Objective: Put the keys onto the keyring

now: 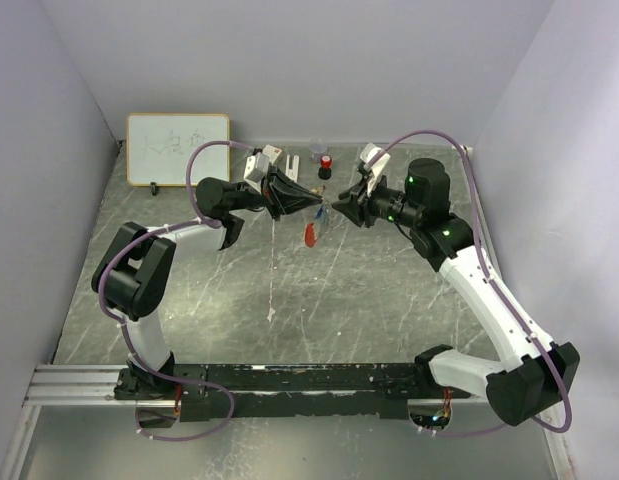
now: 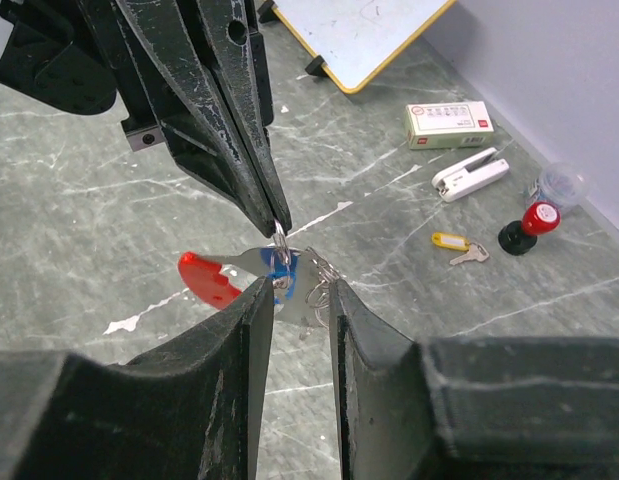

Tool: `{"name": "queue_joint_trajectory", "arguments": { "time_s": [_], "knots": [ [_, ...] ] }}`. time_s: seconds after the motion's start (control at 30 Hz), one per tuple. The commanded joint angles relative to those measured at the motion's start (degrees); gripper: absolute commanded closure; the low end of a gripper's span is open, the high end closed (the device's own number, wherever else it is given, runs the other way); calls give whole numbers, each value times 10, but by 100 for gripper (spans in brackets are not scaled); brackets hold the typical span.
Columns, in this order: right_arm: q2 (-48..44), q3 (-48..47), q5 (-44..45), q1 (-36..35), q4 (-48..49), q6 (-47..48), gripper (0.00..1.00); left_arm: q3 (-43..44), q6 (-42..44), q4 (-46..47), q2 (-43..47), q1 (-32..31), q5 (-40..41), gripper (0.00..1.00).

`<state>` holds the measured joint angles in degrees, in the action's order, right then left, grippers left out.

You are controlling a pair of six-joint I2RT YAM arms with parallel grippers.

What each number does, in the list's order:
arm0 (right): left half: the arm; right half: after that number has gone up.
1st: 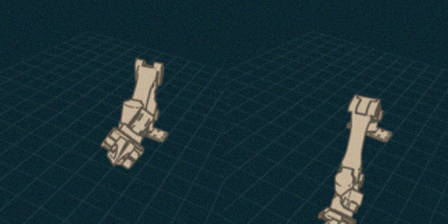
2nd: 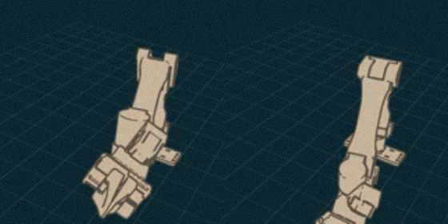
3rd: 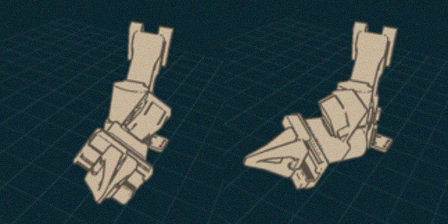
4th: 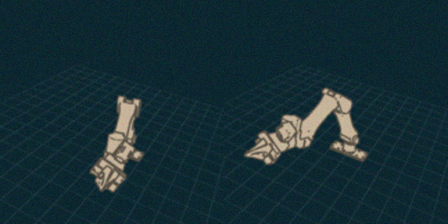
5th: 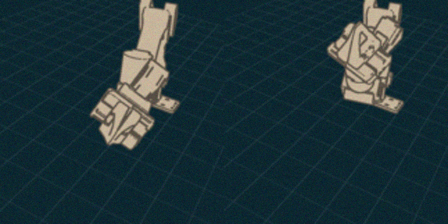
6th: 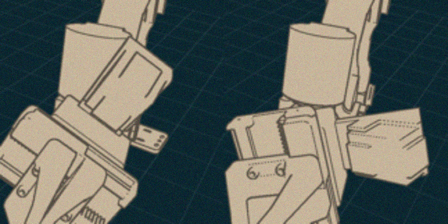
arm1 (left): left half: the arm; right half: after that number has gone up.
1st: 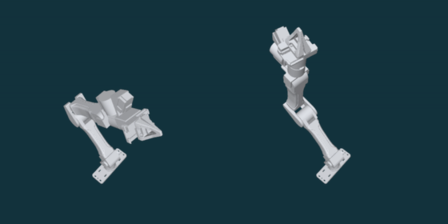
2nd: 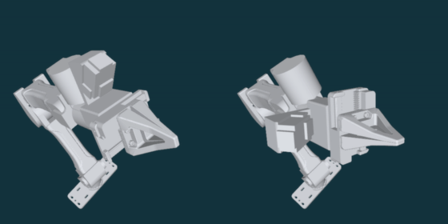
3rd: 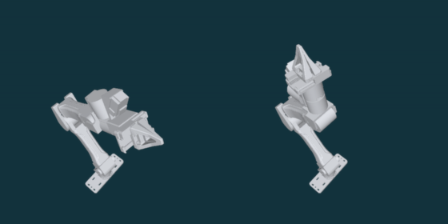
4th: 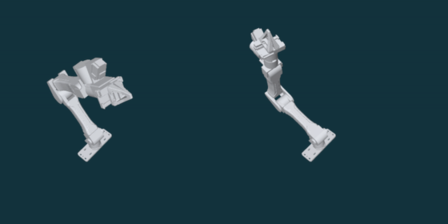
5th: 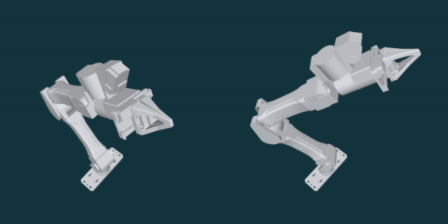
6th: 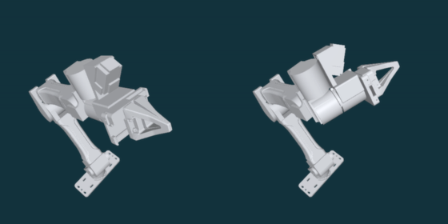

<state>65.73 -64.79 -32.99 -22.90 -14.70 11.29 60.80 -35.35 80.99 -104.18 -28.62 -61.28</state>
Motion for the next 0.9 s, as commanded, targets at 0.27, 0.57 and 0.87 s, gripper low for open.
{"name": "queue_joint_trajectory", "arguments": {
  "time_s": [0.27,0.57,0.87],
  "knots": [
    [27,1,-37,3,25,-7,71,8,-8,28,9,3,5,93],
    [41,3,-51,3,36,-11,79,10,-10,31,9,3,5,93],
    [46,11,-60,3,40,-17,100,9,-9,36,13,3,13,93]
  ]
}}
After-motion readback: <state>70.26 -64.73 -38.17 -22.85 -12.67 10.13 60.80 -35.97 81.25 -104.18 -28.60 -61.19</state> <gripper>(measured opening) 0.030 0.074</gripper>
